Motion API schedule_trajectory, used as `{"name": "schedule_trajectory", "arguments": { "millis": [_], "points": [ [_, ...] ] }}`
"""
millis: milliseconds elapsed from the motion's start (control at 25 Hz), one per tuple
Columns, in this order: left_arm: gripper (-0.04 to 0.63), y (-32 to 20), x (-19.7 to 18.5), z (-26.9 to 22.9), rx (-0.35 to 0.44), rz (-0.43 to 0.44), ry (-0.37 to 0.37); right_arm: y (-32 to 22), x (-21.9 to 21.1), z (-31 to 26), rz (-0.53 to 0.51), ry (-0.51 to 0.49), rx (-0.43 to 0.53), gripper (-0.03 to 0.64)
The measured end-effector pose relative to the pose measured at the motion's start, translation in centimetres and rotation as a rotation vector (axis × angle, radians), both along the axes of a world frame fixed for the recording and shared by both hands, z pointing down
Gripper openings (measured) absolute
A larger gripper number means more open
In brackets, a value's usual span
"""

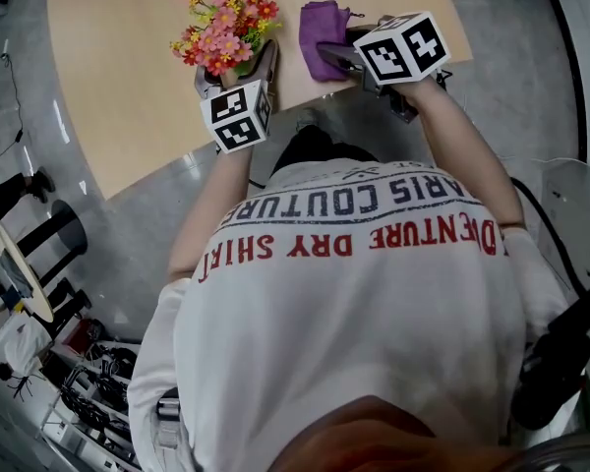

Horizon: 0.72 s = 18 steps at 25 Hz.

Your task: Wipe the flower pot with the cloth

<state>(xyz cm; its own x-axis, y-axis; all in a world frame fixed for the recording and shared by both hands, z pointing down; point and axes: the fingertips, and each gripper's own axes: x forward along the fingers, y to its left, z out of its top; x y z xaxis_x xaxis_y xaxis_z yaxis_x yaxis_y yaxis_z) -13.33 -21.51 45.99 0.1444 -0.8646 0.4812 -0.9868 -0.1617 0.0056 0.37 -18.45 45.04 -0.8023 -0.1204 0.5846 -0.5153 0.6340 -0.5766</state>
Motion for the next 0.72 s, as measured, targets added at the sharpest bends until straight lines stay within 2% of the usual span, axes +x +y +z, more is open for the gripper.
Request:
{"name": "schedule_trajectory", "arguments": {
  "millis": [200, 400, 520, 720],
  "points": [
    [0.462, 0.5, 0.1, -0.4, 0.012, 0.245, 0.016, -0.1, -1.6, -0.5, 0.017, -0.071, -0.033, 0.064],
    [0.462, 1.6, 1.5, -0.4, -0.01, 0.505, 0.005, -0.3, -2.2, -0.5, 0.049, -0.157, -0.076, 0.064],
    [0.462, 1.1, 0.0, 0.4, -0.028, 0.577, -0.005, -1.8, -5.0, -0.4, 0.069, -0.217, -0.095, 0.064],
    [0.462, 1.1, -0.1, -0.4, -0.007, 0.597, 0.007, -2.8, -6.5, -0.9, 0.089, -0.253, -0.125, 0.064]
  ]
}}
